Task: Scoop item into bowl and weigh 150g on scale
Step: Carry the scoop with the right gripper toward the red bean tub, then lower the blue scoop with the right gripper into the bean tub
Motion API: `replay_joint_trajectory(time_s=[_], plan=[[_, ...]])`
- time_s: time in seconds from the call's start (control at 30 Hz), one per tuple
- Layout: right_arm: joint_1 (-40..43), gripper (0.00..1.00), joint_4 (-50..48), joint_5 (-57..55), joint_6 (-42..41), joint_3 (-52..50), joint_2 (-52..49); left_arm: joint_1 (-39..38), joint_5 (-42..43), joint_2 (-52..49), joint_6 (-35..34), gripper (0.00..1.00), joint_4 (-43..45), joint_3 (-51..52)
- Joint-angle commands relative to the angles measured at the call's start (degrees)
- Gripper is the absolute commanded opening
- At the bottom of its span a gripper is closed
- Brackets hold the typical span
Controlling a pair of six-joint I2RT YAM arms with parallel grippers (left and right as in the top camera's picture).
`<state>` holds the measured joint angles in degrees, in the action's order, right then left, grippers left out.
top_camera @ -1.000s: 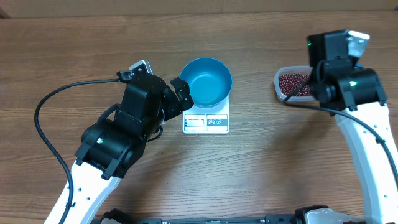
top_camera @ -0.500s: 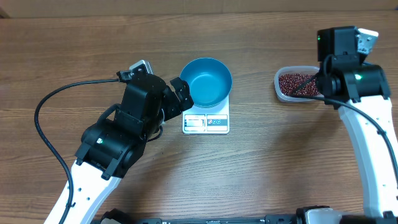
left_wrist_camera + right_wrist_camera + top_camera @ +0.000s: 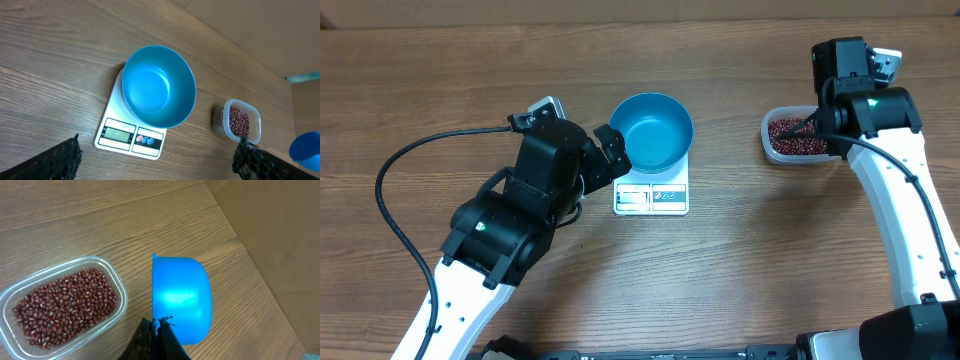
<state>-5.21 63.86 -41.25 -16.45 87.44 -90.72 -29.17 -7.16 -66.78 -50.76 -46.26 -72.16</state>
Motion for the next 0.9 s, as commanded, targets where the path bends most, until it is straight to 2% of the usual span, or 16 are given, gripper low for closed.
replay_joint_trajectory(time_s=[0.0,0.3,0.5,0.87], plan=[[0.5,0.04,-1.0,0.7,0.3,1.9,-0.1,-0.1,-0.9,0.4,1.1,1.0,-0.1,-1.1],[0.4,0.04,-5.3,6.0,3.6,1.9,-0.5,-0.1,-0.9,0.4,1.1,1.0,-0.1,-1.1],[0.4,0.04,-7.1,6.0,10.8,1.9,-3.4,-0.1,-0.9,0.4,1.1,1.0,-0.1,-1.1],[-0.7,0.04,-10.0,4.9,12.6,1.9,-7.1,-0.1,-0.9,0.4,1.1,1.0,-0.2,-1.1]])
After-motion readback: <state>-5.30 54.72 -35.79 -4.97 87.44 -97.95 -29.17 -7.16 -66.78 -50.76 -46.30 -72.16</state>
